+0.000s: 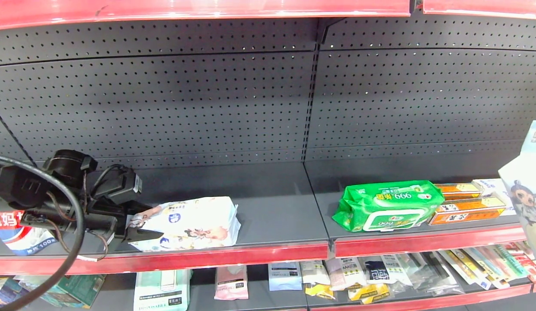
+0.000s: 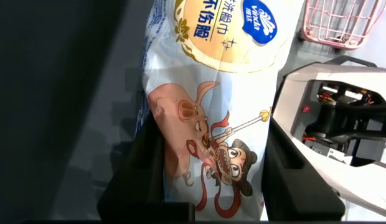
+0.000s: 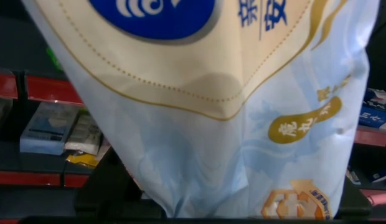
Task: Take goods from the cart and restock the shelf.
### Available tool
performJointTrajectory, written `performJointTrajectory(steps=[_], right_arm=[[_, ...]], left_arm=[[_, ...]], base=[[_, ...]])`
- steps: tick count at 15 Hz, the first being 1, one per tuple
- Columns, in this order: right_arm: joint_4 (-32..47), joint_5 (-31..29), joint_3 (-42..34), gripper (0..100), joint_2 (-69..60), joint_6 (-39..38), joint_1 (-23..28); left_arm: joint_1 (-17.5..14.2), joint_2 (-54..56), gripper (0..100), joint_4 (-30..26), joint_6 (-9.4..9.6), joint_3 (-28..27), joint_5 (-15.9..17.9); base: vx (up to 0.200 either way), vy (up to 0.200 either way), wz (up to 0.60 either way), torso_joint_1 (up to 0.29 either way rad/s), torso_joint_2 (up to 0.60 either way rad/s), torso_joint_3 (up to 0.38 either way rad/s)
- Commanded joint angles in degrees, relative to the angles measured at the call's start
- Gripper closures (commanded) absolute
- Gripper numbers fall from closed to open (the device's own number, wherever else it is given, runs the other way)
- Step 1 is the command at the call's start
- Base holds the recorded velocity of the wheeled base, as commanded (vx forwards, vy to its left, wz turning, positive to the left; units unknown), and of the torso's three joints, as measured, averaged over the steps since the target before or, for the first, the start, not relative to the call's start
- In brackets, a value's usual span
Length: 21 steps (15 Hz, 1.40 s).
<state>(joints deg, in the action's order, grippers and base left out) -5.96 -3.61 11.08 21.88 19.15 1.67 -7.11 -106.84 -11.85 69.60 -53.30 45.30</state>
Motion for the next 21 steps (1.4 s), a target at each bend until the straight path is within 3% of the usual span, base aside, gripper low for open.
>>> performJointTrajectory(steps=[1,21], right_arm=[[-0.02,0.0,0.17,100,0.09,0.01,0.0],[-0.02,-0.43,0.52,100,0.53,0.45,0.0]], left_arm=[[-0.01,0.14,100,-0.02,0.01,0.3,0.05],[0.25,-0.04,100,0.34,-0.25,0.3,-1.27]], base=[[0.0,0.0,0.0,0.0,0.0,0.0],[0.0,0.0,0.0,0.0,0.0,0.0]])
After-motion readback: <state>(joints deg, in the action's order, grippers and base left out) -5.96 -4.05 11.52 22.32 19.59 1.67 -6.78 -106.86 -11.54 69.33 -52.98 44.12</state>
